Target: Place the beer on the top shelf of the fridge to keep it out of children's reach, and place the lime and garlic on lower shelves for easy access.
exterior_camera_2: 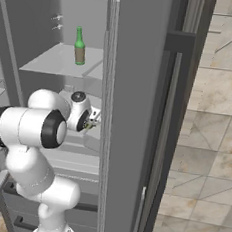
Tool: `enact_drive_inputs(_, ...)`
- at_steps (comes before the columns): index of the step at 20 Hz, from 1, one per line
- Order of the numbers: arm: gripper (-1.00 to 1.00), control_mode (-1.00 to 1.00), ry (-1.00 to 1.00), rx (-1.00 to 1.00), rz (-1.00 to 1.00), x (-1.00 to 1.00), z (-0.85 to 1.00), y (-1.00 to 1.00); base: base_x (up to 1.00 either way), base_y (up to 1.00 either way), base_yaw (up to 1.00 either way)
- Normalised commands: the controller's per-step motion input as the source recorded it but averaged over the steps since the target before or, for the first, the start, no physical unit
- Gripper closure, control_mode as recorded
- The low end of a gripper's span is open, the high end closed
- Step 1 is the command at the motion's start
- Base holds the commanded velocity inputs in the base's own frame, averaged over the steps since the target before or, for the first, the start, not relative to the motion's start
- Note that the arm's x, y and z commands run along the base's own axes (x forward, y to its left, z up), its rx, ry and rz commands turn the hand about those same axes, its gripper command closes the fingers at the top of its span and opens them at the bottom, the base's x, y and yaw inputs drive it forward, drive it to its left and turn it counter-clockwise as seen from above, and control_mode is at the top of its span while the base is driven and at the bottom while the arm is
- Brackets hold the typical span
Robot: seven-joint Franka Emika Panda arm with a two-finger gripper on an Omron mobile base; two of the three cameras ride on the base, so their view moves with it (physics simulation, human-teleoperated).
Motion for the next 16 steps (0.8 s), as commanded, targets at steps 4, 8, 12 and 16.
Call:
enact_drive_inputs(4,1.0,-1.0,0.0,0.0,0.0,0.48,-0.21,0.0,0.0,0.0,0.0)
enact_drive_inputs(8,1.0,-1.0,0.0,0.0,0.0,0.49,-0.2,0.0,0.0,0.0,0.0)
enact_drive_inputs(12,-1.0,-1.0,0.0,0.0,0.0,0.38,-0.28,0.0,0.0,0.0,0.0)
enact_drive_inputs(16,-1.0,-1.0,0.0,0.0,0.0,0.04,-0.25,0.0,0.0,0.0,0.0)
